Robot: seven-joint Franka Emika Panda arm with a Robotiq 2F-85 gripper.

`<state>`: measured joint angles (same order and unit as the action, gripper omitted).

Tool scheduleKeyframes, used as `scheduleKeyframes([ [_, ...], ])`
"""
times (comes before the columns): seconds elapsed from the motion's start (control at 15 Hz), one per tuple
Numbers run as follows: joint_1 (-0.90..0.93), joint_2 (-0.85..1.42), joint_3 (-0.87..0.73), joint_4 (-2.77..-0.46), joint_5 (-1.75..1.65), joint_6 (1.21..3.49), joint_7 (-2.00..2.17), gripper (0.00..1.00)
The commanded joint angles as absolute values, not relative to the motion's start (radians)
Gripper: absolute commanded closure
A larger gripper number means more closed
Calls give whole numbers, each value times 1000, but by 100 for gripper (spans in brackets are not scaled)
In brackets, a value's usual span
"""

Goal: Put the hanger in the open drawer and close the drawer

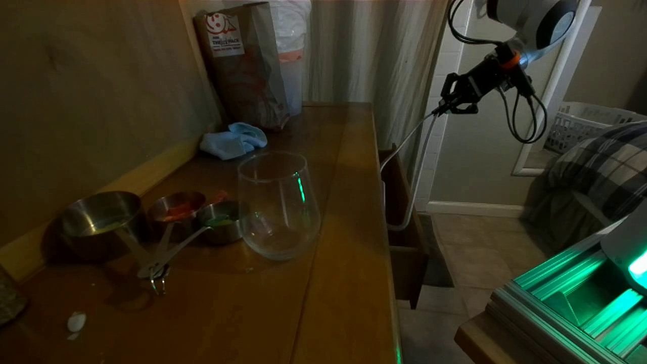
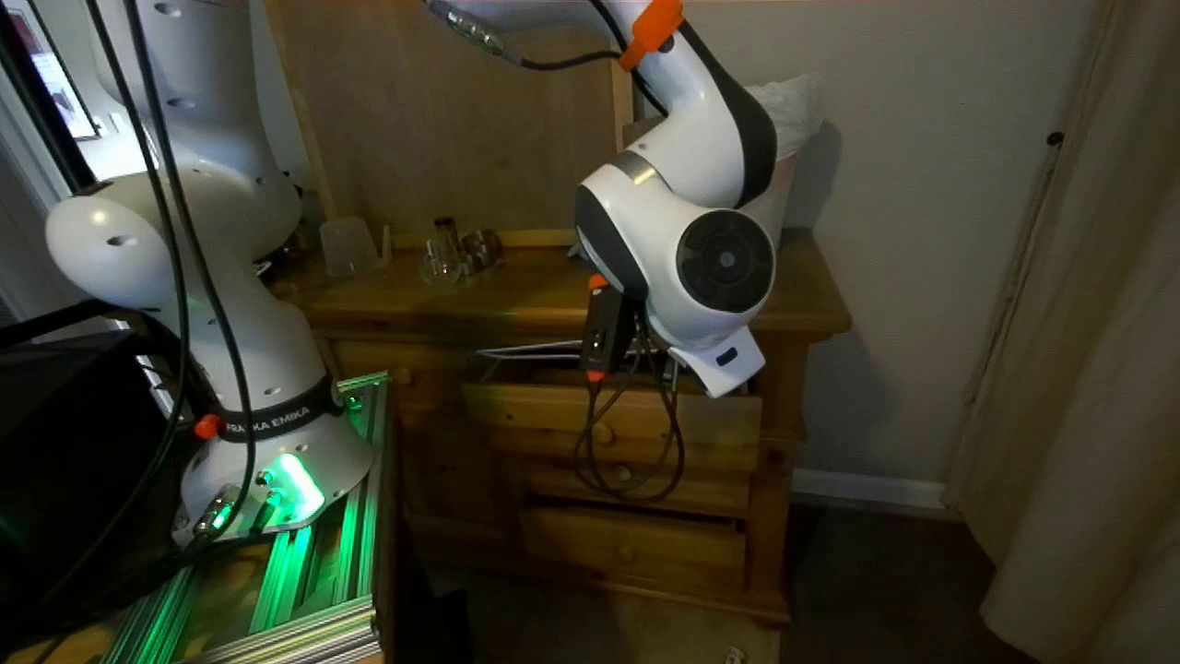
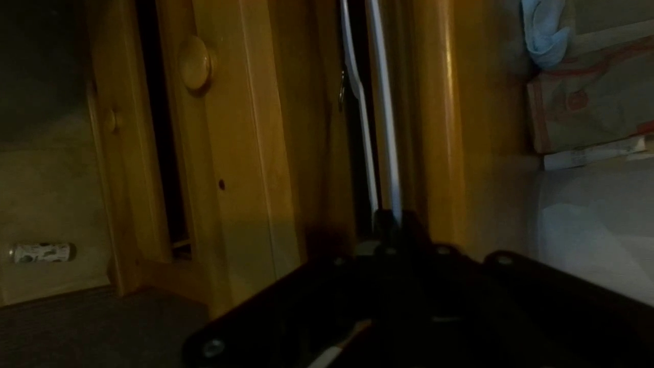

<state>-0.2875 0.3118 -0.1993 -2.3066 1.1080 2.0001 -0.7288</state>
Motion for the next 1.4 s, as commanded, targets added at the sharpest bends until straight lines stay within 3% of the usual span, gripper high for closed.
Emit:
scheduleKeyframes([
  [0.0,-265,361,-171,-2296,1225,2079,-819,99],
  [0.47,-214,430,-135,-2284,1397,2227,-968,99],
  [1.07,-166,489,-129,-2251,1438,2256,-994,98],
  [1.33,-160,509,-128,-2244,1436,2257,-991,65],
])
